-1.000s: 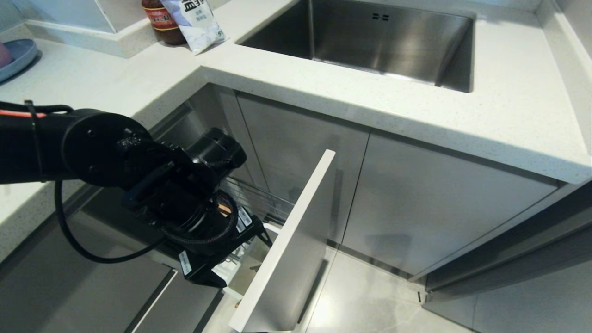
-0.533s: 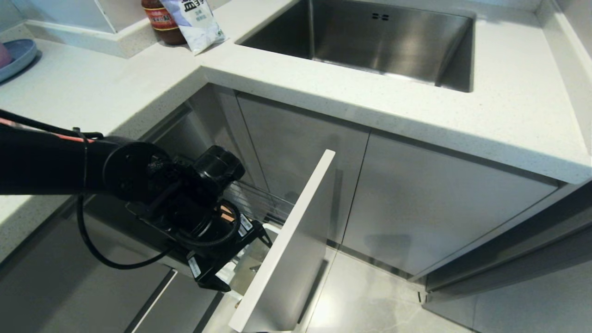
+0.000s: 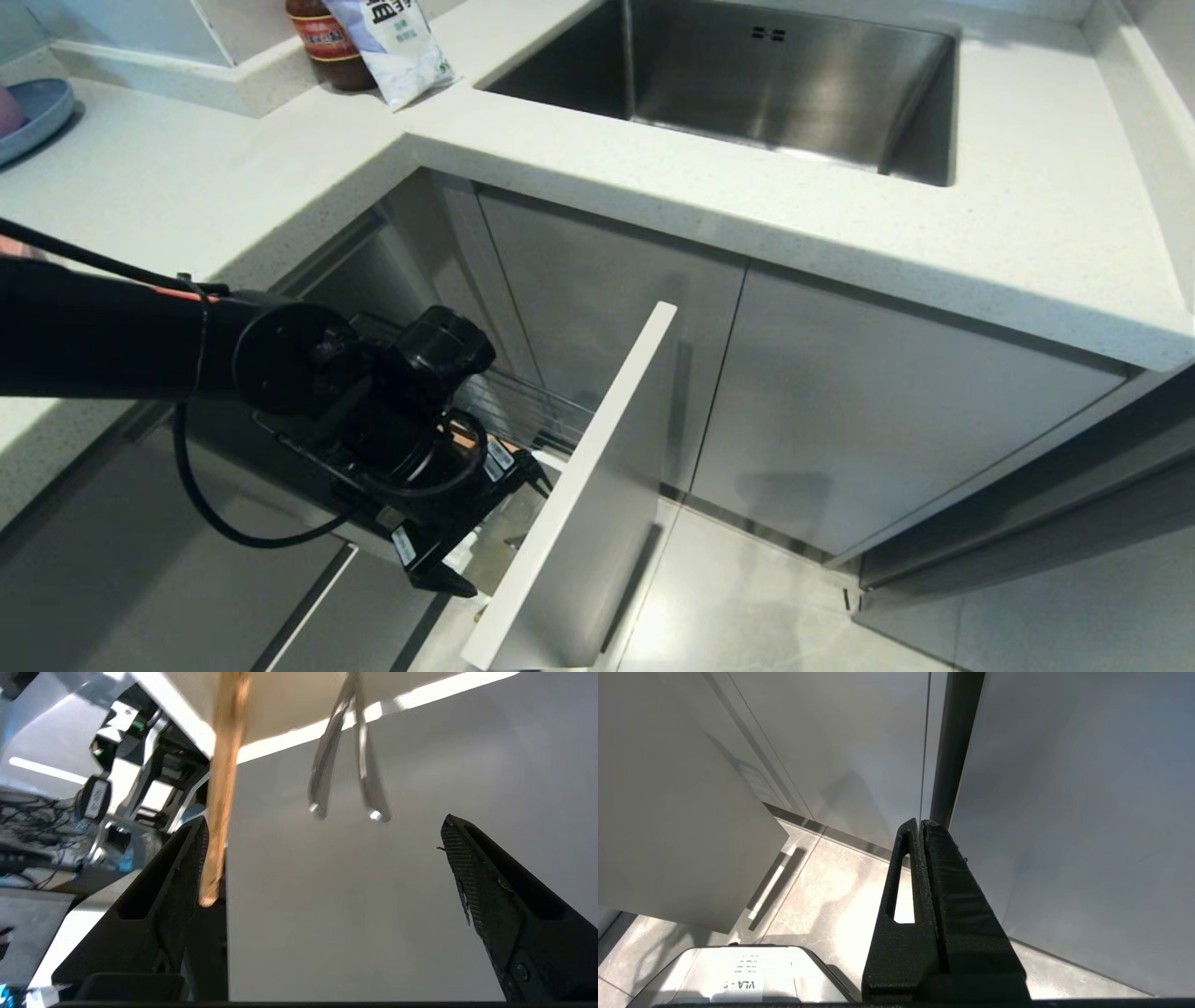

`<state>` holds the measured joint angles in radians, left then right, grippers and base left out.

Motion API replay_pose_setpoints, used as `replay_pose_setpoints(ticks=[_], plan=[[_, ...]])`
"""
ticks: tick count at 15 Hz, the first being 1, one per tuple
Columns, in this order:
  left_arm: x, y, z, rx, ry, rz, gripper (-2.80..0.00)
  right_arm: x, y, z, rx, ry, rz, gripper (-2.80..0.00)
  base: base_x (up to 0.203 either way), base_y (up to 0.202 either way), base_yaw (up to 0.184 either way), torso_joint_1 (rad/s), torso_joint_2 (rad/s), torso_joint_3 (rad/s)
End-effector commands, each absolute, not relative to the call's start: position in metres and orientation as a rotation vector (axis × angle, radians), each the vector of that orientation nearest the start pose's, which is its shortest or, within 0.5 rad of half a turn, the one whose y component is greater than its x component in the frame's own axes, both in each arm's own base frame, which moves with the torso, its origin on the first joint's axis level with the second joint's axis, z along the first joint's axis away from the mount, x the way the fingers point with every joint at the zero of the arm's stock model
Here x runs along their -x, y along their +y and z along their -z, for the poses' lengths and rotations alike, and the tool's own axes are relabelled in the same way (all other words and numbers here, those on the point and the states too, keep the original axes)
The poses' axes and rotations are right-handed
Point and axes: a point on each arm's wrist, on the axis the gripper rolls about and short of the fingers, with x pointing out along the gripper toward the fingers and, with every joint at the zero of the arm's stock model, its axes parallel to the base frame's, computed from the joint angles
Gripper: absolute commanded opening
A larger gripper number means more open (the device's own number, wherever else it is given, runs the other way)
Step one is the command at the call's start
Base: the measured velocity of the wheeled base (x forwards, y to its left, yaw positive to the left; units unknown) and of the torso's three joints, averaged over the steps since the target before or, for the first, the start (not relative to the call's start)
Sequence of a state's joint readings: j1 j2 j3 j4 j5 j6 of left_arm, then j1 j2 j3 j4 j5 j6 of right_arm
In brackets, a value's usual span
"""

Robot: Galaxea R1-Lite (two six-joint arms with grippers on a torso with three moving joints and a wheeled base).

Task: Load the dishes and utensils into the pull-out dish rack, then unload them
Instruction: Take the fork out of the cupboard

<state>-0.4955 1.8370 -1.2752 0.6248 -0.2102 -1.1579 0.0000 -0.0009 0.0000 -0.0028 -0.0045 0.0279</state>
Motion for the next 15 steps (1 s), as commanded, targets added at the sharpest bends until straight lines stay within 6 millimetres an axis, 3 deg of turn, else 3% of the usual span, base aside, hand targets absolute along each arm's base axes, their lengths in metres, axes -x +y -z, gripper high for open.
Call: replay_pose_setpoints(ticks=[1,15], plan=[[-0.273,-0.151,-0.158,0.82,1.381,-0.137,0.0,0.023,0.0,-0.076,-0.028,-0.006,0.005,-2.8,0.0,0.0,0.0,0.0,0.0,0.0],[-0.294,-0.155,-0.135,0.846,1.391,-0.111,0.0,0.023,0.0,-0.076,-0.029,-0.006,0.005,-2.8,0.0,0.0,0.0,0.0,0.0,0.0]])
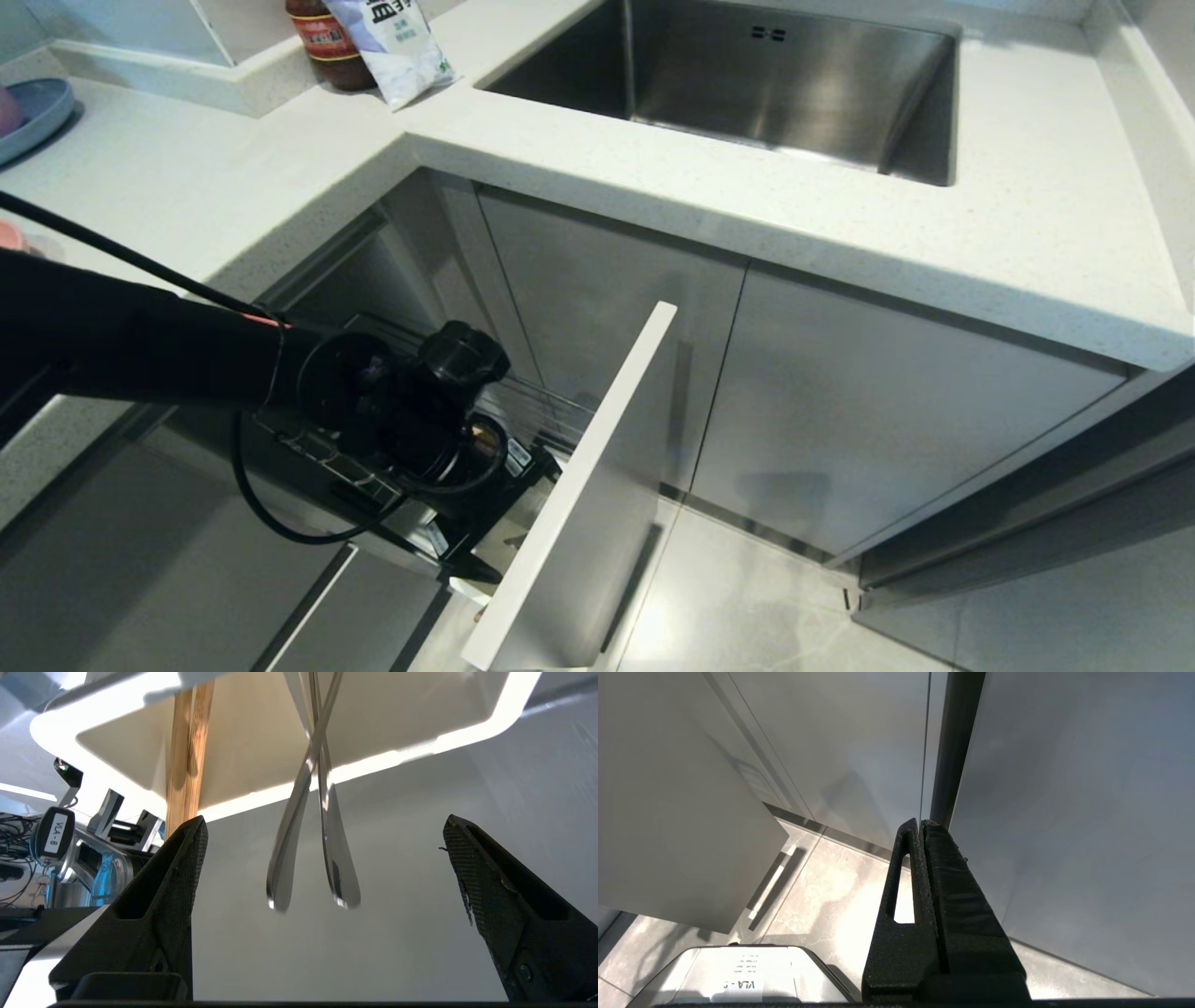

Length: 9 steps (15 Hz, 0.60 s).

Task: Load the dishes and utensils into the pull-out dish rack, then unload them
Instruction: Take the fork out of the cupboard

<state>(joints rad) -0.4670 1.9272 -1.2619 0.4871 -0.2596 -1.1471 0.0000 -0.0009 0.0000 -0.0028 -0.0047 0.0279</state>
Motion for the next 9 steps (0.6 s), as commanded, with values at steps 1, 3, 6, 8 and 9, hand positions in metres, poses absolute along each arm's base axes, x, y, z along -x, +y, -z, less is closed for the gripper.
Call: replay_pose_setpoints(ticks=[1,3,6,8,9], plan=[[-0.2955,-0.1553,-0.1338,0.842,1.387,-0.102,0.0,0.0229,-0.0001,-0.0753,-0.029,-0.005,0.005,-2.8,0.0,0.0,0.0,0.0,0.0,0.0],[-0.2972,-0.1567,-0.1325,0.841,1.384,-0.097,0.0,0.0229,-0.0001,-0.0753,-0.028,-0.005,0.005,-2.8,0.0,0.0,0.0,0.0,0.0,0.0],[-0.2983,-0.1578,-0.1319,0.84,1.384,-0.094,0.0,0.0229,-0.0001,-0.0753,-0.029,-0.005,0.005,-2.8,0.0,0.0,0.0,0.0,0.0,0.0],[-0.2984,-0.1579,-0.1325,0.839,1.382,-0.091,0.0,0.0229,-0.0001,-0.0753,-0.028,-0.005,0.005,-2.8,0.0,0.0,0.0,0.0,0.0,0.0],[-0.2984,-0.1579,-0.1325,0.839,1.382,-0.091,0.0,0.0229,-0.0001,-0.0753,-0.028,-0.005,0.005,-2.8,0.0,0.0,0.0,0.0,0.0,0.0]])
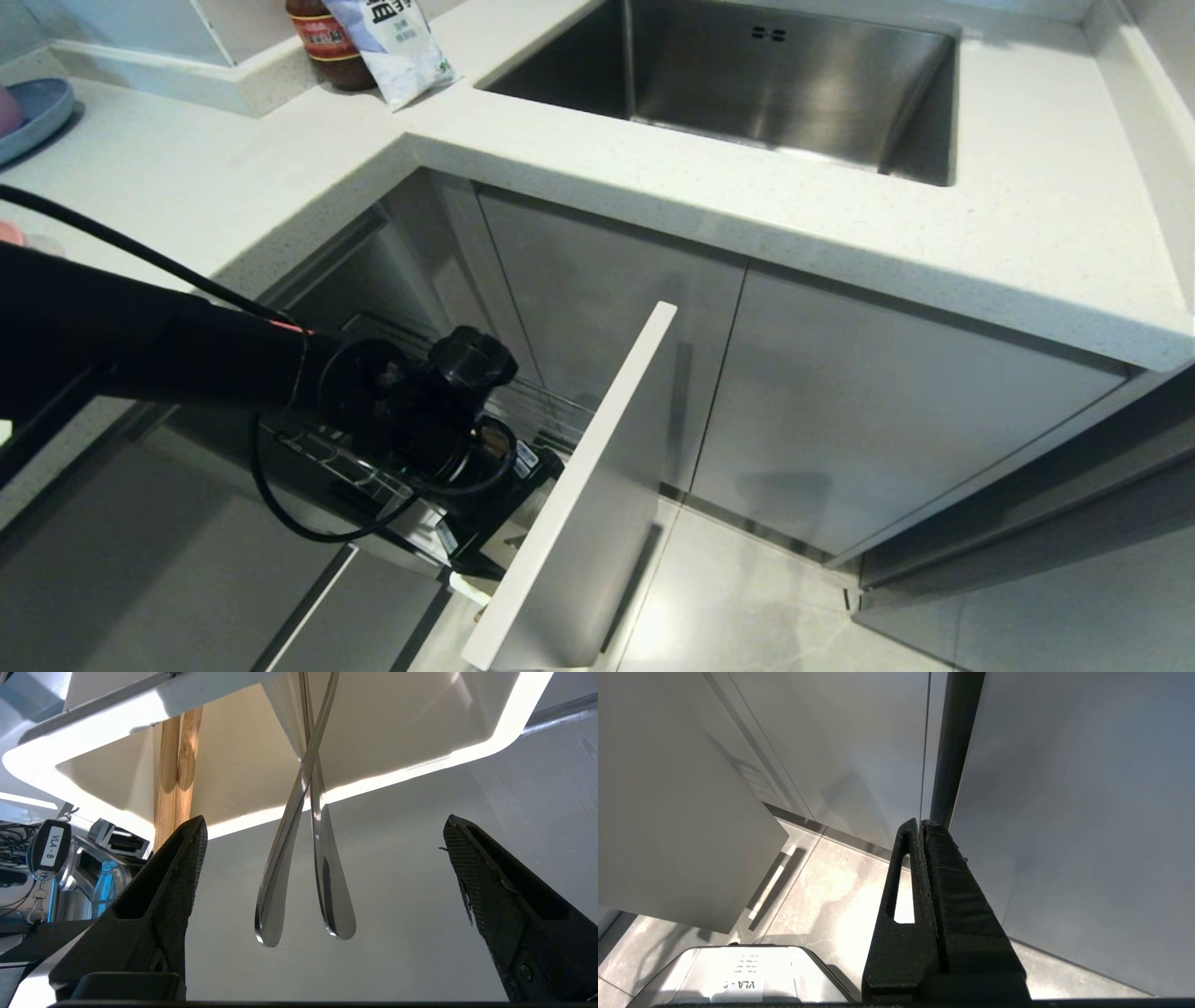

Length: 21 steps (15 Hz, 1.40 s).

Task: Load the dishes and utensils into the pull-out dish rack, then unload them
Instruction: Take the fork out of the cupboard

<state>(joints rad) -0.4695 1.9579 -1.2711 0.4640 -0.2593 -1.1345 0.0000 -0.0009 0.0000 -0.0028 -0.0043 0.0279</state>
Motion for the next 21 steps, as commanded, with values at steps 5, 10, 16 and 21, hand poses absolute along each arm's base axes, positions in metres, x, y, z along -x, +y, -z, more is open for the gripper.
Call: replay_pose_setpoints(ticks=[5,10,16,21], plan=[[-0.2977,-0.1595,-0.1339,0.836,1.38,-0.083,0.0,0.0229,-0.0001,-0.0753,-0.028,-0.005,0.005,-2.8,0.0,0.0,0.0,0.0,0.0,0.0],[-0.2977,-0.1592,-0.1339,0.822,1.38,-0.072,-2.8,0.0229,-0.0001,-0.0754,-0.029,-0.005,0.005,-2.8,0.0,0.0,0.0,0.0,0.0,0.0],[-0.2977,-0.1592,-0.1339,0.821,1.38,-0.071,-2.8,0.0229,-0.0001,-0.0753,-0.029,-0.005,0.005,-2.8,0.0,0.0,0.0,0.0,0.0,0.0],[-0.297,-0.1601,-0.1344,0.819,1.38,-0.068,-2.8,0.0229,-0.0001,-0.0753,-0.029,-0.005,0.005,-2.8,0.0,0.0,0.0,0.0,0.0,0.0]])
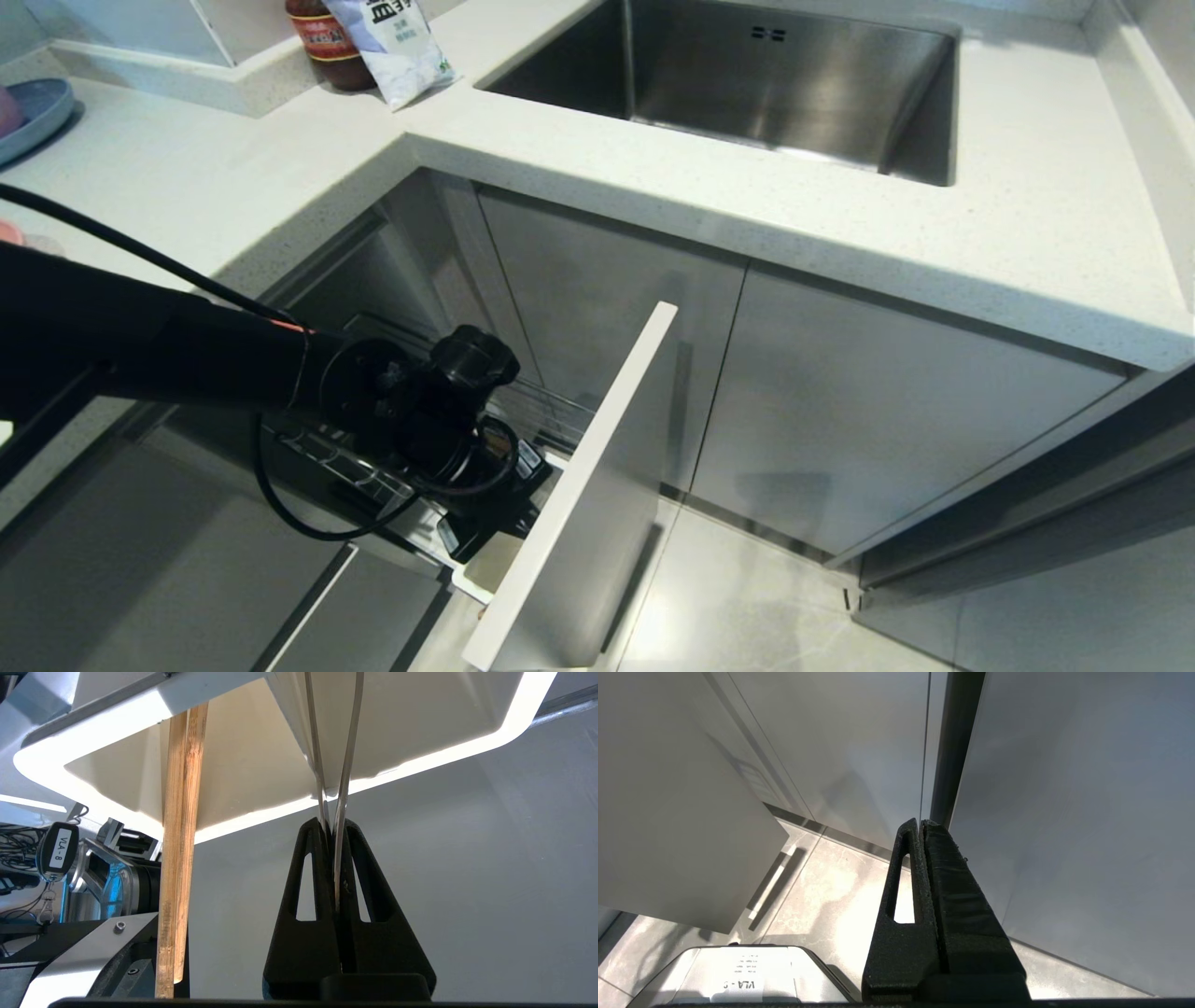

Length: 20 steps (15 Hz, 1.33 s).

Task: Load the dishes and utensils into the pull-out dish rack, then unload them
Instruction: Take the fork out of the cupboard

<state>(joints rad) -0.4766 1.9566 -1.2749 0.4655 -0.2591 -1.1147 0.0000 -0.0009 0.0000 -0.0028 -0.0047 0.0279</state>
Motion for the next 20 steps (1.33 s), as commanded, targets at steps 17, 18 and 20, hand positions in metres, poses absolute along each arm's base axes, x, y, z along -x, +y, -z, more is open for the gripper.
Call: replay_pose_setpoints(ticks=[17,18,20], plan=[[-0.267,-0.143,-0.205,0.868,1.176,0.043,-2.8,0.023,0.0,-0.075,-0.029,-0.005,0.005,-2.8,0.0,0.0,0.0,0.0,0.0,0.0],[-0.266,-0.142,-0.208,0.87,1.167,0.05,-2.8,0.023,0.0,-0.076,-0.028,-0.006,0.005,-2.8,0.0,0.0,0.0,0.0,0.0,0.0],[-0.262,-0.141,-0.214,0.87,1.144,0.053,-2.8,0.023,0.0,-0.075,-0.028,-0.005,0.005,-2.8,0.0,0.0,0.0,0.0,0.0,0.0]])
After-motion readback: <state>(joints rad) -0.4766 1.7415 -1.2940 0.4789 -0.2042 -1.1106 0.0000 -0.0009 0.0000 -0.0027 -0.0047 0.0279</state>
